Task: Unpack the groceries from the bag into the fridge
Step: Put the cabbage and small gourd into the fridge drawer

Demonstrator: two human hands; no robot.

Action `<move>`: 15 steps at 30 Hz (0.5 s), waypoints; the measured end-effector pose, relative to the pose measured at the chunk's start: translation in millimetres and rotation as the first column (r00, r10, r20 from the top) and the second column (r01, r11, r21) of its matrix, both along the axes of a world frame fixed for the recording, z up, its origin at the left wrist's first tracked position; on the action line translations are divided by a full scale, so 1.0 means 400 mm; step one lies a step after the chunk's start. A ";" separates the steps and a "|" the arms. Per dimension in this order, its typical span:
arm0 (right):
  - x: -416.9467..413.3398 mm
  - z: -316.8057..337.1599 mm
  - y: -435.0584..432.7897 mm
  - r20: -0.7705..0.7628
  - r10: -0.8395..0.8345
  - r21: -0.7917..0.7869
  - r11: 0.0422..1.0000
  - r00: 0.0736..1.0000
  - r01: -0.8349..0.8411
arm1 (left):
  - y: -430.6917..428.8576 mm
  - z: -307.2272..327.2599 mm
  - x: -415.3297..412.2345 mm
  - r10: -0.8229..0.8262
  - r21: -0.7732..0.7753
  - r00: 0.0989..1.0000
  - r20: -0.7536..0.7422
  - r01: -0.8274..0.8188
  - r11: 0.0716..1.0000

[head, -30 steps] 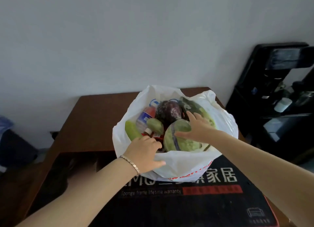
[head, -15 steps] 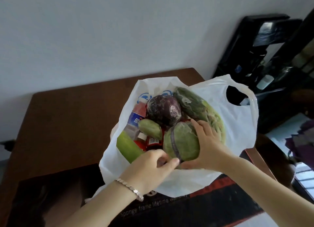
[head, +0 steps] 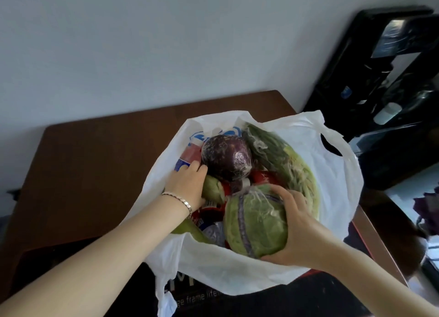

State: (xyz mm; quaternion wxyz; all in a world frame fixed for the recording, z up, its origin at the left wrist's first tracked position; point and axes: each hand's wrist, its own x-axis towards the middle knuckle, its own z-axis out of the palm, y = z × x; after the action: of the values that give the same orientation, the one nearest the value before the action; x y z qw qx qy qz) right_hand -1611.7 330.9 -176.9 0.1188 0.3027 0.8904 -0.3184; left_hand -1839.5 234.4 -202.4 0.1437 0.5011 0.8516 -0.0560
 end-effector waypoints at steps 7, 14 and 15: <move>-0.018 -0.010 0.046 0.037 0.026 -0.035 0.999 0.999 -0.025 | -0.014 0.018 0.024 -0.087 0.037 0.993 -0.084 0.090 0.995; 0.000 -0.012 0.043 -0.053 0.022 -0.088 0.996 0.998 -0.027 | -0.065 0.054 0.057 0.216 0.260 0.966 0.144 -0.247 0.934; 0.004 -0.015 0.039 -0.077 0.014 -0.088 0.996 0.997 -0.021 | -0.073 0.076 0.065 0.297 0.343 0.915 0.273 -0.381 0.859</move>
State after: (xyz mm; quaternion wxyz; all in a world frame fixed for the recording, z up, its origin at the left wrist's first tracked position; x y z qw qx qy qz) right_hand -1610.0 346.5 -182.8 0.1010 0.2769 0.8820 -0.3678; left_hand -1813.6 205.3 -171.9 0.1384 0.3639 0.9005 0.1938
